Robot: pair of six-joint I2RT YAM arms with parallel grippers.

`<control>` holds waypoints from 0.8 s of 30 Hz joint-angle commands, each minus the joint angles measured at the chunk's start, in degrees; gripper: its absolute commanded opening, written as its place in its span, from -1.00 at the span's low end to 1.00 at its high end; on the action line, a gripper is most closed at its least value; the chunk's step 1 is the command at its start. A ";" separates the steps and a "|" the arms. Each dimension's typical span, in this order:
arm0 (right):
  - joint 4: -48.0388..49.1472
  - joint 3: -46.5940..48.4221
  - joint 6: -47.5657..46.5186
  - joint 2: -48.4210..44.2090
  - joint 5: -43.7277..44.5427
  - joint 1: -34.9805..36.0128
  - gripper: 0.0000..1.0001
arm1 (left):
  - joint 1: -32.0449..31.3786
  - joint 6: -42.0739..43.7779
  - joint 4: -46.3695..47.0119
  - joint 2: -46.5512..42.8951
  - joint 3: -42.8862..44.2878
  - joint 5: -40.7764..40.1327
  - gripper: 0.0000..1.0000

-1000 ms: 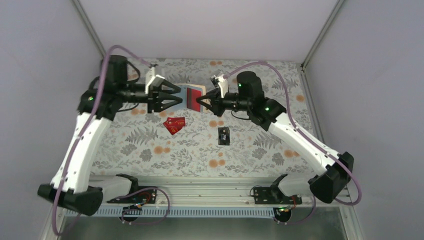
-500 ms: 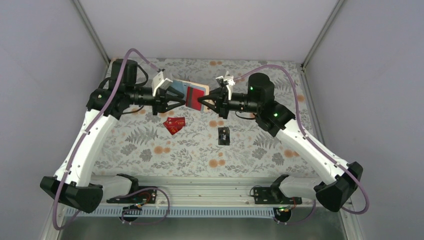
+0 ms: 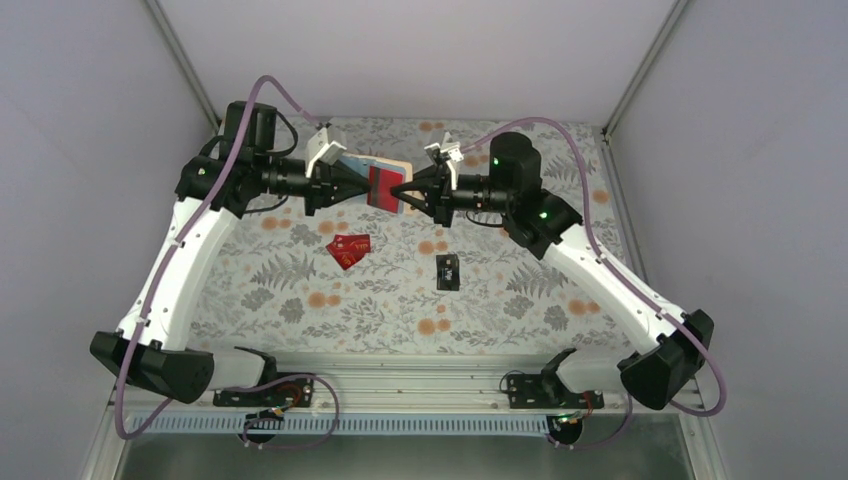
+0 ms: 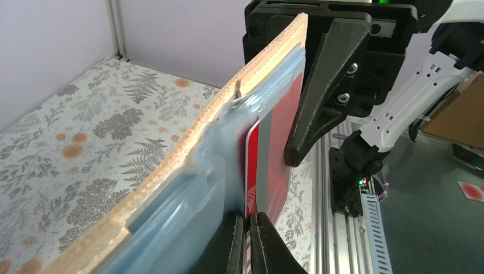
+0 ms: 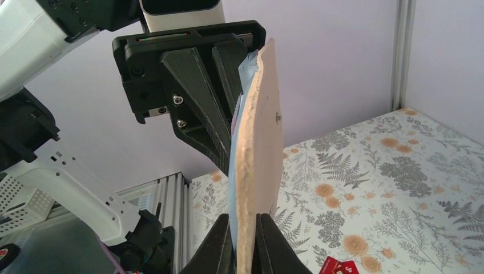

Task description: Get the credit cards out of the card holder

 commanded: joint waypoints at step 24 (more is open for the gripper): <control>3.66 0.82 -0.31 1.47 -5.04 -3.03 -0.77 | -1.11 -0.41 -0.73 -2.49 3.04 6.69 -0.95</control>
